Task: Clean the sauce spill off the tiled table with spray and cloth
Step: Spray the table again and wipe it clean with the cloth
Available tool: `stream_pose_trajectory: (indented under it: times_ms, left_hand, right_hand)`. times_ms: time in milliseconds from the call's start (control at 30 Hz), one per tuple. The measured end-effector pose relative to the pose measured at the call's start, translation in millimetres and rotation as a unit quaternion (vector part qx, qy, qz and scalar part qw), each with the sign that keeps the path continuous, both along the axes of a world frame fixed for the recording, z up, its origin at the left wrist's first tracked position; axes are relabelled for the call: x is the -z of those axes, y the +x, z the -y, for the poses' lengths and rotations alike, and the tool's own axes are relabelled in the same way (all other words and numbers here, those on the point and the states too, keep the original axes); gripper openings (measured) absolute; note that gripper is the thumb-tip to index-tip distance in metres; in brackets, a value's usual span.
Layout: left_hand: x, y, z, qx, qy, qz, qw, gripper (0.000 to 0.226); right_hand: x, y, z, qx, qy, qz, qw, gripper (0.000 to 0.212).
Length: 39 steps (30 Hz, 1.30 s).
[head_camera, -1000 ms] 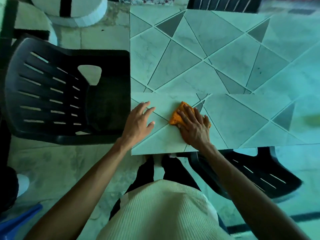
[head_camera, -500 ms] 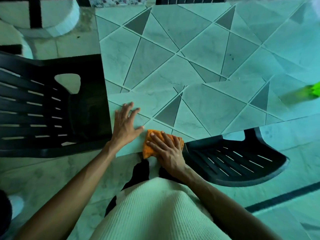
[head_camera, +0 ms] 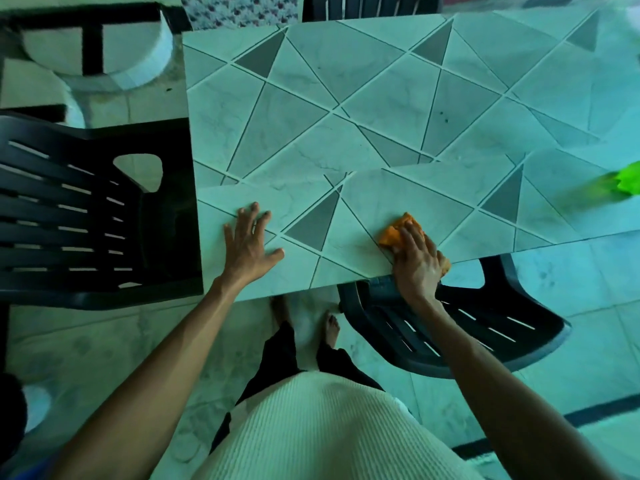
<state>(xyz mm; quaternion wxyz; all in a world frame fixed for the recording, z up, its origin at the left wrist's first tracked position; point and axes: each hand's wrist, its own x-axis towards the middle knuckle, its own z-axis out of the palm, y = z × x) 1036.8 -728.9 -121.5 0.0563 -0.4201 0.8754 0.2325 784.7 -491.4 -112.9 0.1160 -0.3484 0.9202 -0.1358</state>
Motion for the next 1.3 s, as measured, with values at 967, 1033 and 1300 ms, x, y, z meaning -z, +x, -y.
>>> stream_pose_trajectory:
  times_ms: [967,1033,1300]
  left_hand:
    - [-6.5,-1.3,-1.4,-0.010,-0.008,0.045,0.999,0.089]
    - [-7.8,4.6,4.8,0.003,-0.015,0.021,1.000,0.082]
    - [-6.8,41.8,31.1,0.026,-0.053,-0.087,0.994,0.057]
  right_hand:
    - [-8.2,99.1,20.8,-0.377,-0.062,0.031,0.924,0.059]
    - [-5.6,71.1,21.0,-0.299,-0.055,0.015,0.953,0.053]
    - [3.5,19.8,116.0,-0.076,-0.004,0.014,0.997,0.049]
